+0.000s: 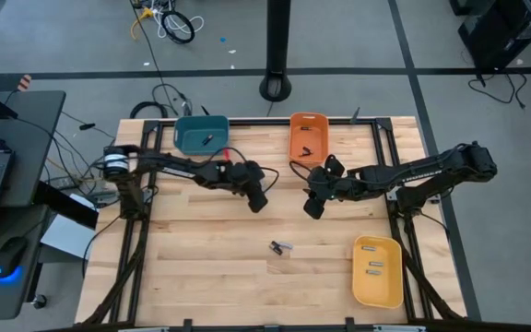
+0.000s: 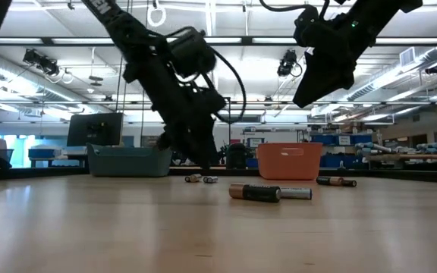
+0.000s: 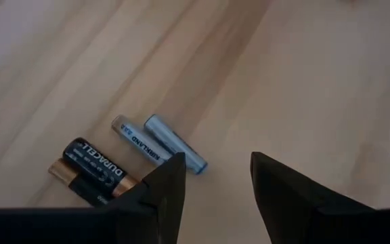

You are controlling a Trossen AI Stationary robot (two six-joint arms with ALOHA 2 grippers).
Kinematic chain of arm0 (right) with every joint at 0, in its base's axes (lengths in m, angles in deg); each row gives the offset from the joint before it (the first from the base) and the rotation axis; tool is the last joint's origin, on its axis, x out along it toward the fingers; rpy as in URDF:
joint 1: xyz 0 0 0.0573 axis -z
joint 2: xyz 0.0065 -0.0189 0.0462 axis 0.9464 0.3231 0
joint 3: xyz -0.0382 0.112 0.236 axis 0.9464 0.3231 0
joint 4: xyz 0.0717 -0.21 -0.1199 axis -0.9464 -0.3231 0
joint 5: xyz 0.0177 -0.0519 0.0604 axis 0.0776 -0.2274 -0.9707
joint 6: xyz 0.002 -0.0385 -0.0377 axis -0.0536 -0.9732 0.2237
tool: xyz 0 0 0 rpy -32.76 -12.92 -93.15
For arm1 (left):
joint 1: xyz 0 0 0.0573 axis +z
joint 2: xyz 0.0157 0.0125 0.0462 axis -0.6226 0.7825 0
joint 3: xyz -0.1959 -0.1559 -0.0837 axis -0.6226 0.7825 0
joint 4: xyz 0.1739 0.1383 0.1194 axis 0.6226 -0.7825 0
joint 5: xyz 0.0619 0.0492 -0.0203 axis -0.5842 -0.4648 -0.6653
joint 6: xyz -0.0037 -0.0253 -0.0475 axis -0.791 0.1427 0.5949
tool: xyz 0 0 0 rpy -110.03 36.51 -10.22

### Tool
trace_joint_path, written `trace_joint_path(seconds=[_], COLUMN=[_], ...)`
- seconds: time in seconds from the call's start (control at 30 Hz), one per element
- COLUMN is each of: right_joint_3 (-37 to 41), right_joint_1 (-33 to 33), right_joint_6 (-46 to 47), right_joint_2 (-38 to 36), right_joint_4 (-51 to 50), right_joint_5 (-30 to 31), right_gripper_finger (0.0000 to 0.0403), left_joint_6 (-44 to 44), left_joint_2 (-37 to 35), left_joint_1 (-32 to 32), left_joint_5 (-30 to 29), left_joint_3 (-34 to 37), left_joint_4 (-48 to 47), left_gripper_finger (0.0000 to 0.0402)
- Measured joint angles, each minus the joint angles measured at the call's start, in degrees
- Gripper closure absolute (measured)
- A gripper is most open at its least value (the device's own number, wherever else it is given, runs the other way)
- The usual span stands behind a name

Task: Sort batteries
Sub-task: Put the silver battery into the yellow bin

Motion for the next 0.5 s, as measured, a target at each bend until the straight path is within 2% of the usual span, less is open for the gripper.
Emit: trace_joint_path(seconds=[0.2, 0.5], right_joint_3=[0.0, 0.02], right_joint_1=[0.0, 0.0], right_joint_6=[-0.21, -0.32], right_joint_2=[0.0, 0.02], right_joint_4=[-0.01, 0.03], right_joint_5=[0.23, 0.23], right_gripper_finger=[0.0256, 0.0258], left_joint_6=[-0.14, -0.19], left_joint_2=[3.92, 4.28], left_joint_1=[0.0, 0.02], left_joint_5=[-1.92, -4.86], left_joint_3=[-4.19, -4.54], left_joint_4=[-1.66, -3.82], left_gripper_finger=[0.0229, 0.0229])
